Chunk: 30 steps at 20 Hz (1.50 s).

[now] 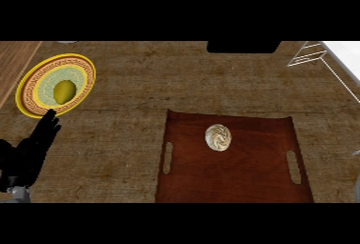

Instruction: Pick the sweet potato from the tray and place it in the tiered shelf

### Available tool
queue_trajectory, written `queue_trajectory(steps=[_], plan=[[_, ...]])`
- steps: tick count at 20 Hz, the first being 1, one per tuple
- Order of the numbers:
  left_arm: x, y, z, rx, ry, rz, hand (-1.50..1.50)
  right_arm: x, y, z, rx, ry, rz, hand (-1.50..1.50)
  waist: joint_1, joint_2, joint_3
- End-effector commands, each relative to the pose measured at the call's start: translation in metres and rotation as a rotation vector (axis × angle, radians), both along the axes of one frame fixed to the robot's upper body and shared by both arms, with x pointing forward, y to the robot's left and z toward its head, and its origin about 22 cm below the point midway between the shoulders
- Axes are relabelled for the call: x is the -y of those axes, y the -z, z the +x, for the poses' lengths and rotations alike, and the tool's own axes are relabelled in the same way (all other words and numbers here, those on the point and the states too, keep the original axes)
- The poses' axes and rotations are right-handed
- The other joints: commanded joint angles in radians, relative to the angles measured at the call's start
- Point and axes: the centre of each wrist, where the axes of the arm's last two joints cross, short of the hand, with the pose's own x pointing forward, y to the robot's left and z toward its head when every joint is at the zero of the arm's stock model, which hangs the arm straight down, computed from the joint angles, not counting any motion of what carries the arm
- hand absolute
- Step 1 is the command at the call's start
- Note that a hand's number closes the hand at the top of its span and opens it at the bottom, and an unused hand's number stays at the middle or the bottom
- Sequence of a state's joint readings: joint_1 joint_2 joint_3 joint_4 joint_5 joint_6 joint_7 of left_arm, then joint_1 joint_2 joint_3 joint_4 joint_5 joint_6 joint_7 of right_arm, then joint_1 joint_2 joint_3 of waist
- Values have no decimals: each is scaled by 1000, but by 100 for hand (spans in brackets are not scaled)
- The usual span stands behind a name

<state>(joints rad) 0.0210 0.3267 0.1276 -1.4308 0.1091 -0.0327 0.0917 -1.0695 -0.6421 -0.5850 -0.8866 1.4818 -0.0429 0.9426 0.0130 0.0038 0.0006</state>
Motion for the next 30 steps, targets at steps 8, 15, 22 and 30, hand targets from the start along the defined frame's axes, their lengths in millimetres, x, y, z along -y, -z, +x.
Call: queue_trajectory(steps=[8,15,22,30], plan=[[-17,0,1,4,5,3,0,40,35,-6,-49,18,11,-150,-2,0,0],[-12,-9,18,17,-3,-9,0,31,23,-4,162,-25,30,-150,-4,1,-1],[-30,-7,3,-15,6,1,0,31,-8,-29,411,-73,135,-150,-16,-7,-1],[-9,6,-2,-16,-33,2,0,9,-49,-90,637,-116,46,-150,-32,-13,-1]])
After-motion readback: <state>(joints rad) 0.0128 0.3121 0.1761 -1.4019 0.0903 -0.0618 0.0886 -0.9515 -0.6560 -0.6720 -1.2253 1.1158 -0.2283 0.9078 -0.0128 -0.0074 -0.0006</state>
